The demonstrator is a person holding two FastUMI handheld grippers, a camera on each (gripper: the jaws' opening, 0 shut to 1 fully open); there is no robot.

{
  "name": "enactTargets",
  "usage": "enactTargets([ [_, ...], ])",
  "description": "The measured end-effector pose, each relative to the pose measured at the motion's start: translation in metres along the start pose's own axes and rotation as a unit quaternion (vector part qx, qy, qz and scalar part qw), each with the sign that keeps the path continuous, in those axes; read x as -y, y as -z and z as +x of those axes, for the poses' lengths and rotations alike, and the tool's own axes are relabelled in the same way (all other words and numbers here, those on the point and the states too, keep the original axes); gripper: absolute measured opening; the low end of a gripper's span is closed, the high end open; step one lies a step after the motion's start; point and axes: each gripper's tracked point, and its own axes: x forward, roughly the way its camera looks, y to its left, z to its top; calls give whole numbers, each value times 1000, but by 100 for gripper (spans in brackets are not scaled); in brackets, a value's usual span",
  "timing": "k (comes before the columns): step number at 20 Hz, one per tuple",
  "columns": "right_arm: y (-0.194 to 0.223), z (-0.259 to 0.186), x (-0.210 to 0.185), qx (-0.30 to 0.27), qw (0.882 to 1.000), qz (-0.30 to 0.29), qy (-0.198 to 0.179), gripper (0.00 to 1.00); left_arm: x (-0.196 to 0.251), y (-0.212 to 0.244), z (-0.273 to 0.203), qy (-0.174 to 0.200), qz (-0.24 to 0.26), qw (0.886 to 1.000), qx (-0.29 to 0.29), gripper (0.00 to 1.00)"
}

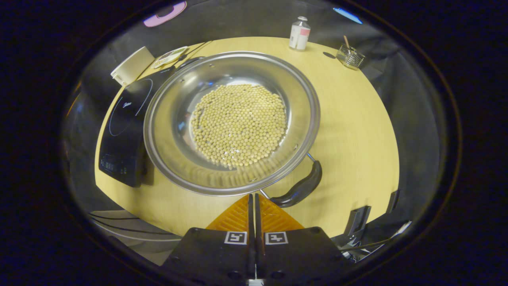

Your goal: First push the handle of the pot to place it horizontally, then grasp the pot with both hands and set it on the induction cooktop.

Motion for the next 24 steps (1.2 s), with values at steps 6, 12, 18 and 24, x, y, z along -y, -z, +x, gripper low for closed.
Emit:
enactTargets([
  [6, -16, 7, 32, -14, 1000, 11, 24, 3, -2, 2, 0, 1, 0, 1000, -4, 100],
  [12, -39, 17, 66, -12, 997, 66, 40, 0, 0, 5, -7, 10, 10, 1000, -11, 100],
  [18, -59, 22, 84, -6, 994, 103, 43, 0, 1, 9, -16, 22, 20, 999, -25, 100],
  [24, -67, 15, 92, 19, 993, 105, 41, 2, 20, 27, -19, 56, 7, 996, -64, 100],
])
